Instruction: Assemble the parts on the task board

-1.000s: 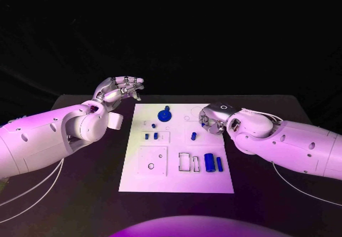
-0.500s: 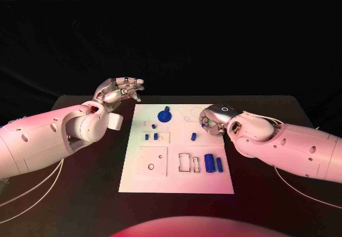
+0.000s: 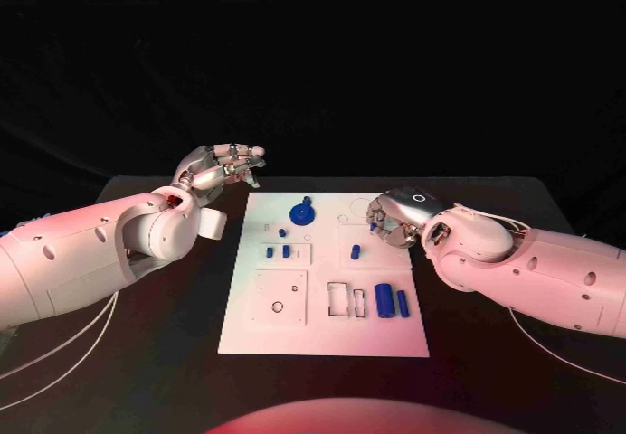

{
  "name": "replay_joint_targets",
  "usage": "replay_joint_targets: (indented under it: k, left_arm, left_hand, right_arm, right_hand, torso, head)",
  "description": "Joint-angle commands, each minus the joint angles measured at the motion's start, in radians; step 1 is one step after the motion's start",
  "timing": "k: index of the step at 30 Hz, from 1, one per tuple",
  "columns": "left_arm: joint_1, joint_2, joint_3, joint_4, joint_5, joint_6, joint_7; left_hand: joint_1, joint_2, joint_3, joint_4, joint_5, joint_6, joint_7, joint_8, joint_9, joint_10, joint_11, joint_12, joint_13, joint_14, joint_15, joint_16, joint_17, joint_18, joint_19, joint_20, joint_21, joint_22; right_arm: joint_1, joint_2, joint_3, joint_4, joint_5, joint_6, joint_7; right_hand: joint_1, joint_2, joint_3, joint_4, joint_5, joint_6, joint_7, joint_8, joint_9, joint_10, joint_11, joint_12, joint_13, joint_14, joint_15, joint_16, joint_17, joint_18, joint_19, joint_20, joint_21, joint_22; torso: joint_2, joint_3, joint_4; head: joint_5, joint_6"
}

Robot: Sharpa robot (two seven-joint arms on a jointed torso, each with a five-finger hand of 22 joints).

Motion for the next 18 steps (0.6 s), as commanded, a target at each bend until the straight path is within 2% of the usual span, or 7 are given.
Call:
replay_joint_targets:
  k: [1, 5, 10, 13, 18]
  left_arm:
    - [0.0, 0.002, 0.001, 0.001, 0.001, -0.005, 0.006]
    - [0.0, 0.002, 0.001, 0.0, 0.001, -0.008, 0.008]
    - [-0.001, 0.004, 0.001, 0.0, 0.001, -0.01, 0.011]
    - [-0.002, 0.005, 0.001, 0.001, 0.001, -0.01, 0.013]
    - [-0.003, 0.007, 0.001, 0.002, 0.001, -0.01, 0.015]
  left_hand:
    - [0.005, 0.001, -0.004, -0.005, 0.003, -0.006, 0.002, -0.003, 0.0, -0.01, -0.001, 0.006, 0.001, -0.007, -0.001, -0.005, -0.001, 0.011, 0.0, 0.005, -0.005, -0.001]
    - [0.005, 0.001, -0.004, -0.005, 0.003, -0.006, 0.002, -0.003, 0.0, -0.01, -0.001, 0.006, 0.001, -0.007, -0.001, -0.005, -0.001, 0.011, 0.0, 0.005, -0.005, -0.001]
    - [0.005, 0.001, -0.004, -0.006, 0.003, -0.007, 0.002, -0.003, 0.0, -0.011, 0.0, 0.007, 0.002, -0.008, 0.0, -0.005, -0.002, 0.011, -0.001, 0.006, -0.005, -0.001]
    - [0.005, 0.001, -0.004, -0.006, 0.003, -0.007, 0.002, -0.003, 0.0, -0.011, 0.0, 0.007, 0.002, -0.008, 0.0, -0.005, -0.002, 0.011, -0.001, 0.006, -0.005, -0.001]
    - [0.005, 0.001, -0.004, -0.006, 0.003, -0.007, 0.002, -0.003, 0.0, -0.011, 0.0, 0.007, 0.002, -0.008, 0.0, -0.005, -0.002, 0.011, -0.001, 0.006, -0.005, -0.001]
  right_arm:
    - [0.003, -0.012, 0.002, 0.026, -0.004, -0.045, -0.002]
    - [0.005, -0.021, 0.004, 0.059, 0.006, -0.065, 0.0]
    - [0.005, -0.023, 0.006, 0.115, 0.024, -0.082, 0.007]
    - [0.004, -0.016, 0.006, 0.145, 0.032, -0.087, 0.012]
    - [0.0, 0.01, 0.007, 0.183, 0.047, -0.089, 0.022]
  right_hand:
    - [0.001, 0.008, 0.002, -0.006, -0.001, 0.007, -0.001, 0.001, 0.0, 0.01, 0.0, -0.002, 0.001, 0.032, -0.004, 0.007, 0.002, -0.01, 0.007, 0.0, 0.004, 0.097]
    - [0.0, 0.008, 0.002, -0.006, -0.001, 0.008, -0.001, 0.001, 0.0, 0.011, 0.0, -0.002, 0.001, 0.032, -0.004, 0.007, 0.001, -0.011, 0.009, 0.0, 0.008, 0.099]
    - [-0.002, 0.007, 0.002, -0.006, 0.0, 0.008, -0.001, 0.001, 0.0, 0.011, 0.0, -0.002, 0.001, 0.032, -0.005, 0.007, 0.001, -0.012, 0.01, 0.0, 0.01, 0.101]
    - [-0.002, 0.007, 0.002, -0.006, 0.0, 0.008, -0.001, 0.001, 0.0, 0.011, 0.0, -0.002, 0.001, 0.032, -0.005, 0.007, 0.001, -0.012, 0.01, 0.0, 0.01, 0.101]
    - [-0.003, 0.007, 0.002, -0.006, 0.001, 0.008, -0.001, 0.001, 0.001, 0.012, 0.0, -0.002, 0.001, 0.032, -0.005, 0.007, 0.002, -0.012, 0.01, 0.0, 0.01, 0.101]
  torso:
    - [0.0, 0.0002, -0.0007]
    - [-0.001, 0.0007, -0.0023]
    - [0.0, 0.0013, 0.0001]
    - [0.0, -0.0002, 0.0004]
    - [0.001, -0.0002, 0.0]
  head:
    - [0.005, 0.005]
    - [0.009, 0.005]
    - [0.017, 0.005]
    - [0.023, 0.006]
    - [0.039, 0.004]
